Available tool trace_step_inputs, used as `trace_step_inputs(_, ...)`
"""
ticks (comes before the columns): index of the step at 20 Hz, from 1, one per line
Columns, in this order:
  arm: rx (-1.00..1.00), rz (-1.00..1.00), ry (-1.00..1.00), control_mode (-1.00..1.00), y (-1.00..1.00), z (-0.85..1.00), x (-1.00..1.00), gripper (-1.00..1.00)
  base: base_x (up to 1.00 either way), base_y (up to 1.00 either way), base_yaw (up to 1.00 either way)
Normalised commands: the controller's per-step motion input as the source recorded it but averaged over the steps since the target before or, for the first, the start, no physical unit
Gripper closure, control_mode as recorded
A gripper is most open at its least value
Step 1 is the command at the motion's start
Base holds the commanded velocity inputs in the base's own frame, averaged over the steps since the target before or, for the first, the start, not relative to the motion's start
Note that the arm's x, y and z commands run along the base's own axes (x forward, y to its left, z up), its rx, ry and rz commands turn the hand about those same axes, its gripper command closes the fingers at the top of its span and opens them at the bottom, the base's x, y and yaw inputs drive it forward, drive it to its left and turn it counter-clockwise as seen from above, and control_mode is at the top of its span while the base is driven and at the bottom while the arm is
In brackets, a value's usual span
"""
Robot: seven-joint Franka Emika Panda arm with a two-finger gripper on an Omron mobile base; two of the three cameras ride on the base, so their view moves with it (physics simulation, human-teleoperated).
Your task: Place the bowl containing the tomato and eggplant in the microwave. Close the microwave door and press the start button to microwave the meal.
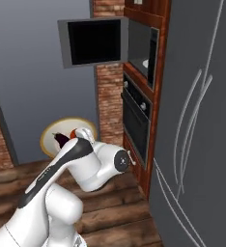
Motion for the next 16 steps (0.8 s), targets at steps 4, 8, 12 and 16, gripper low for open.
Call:
trace_step_inputs(4,0.0,0.0,0.0,1.0,0.0,0.0,0.0,1.0,0.45,0.41,-0.33)
trace_step_inputs(8,0.0,0.0,0.0,1.0,0.0,0.0,0.0,1.0,0.42,0.45,-0.34)
trace_step_inputs(12,0.0,0.0,0.0,1.0,0.0,0.0,0.0,1.0,0.44,0.53,-0.34)
trace_step_inputs(16,0.0,0.0,0.0,1.0,0.0,0.0,0.0,1.0,0.43,0.65,-0.36)
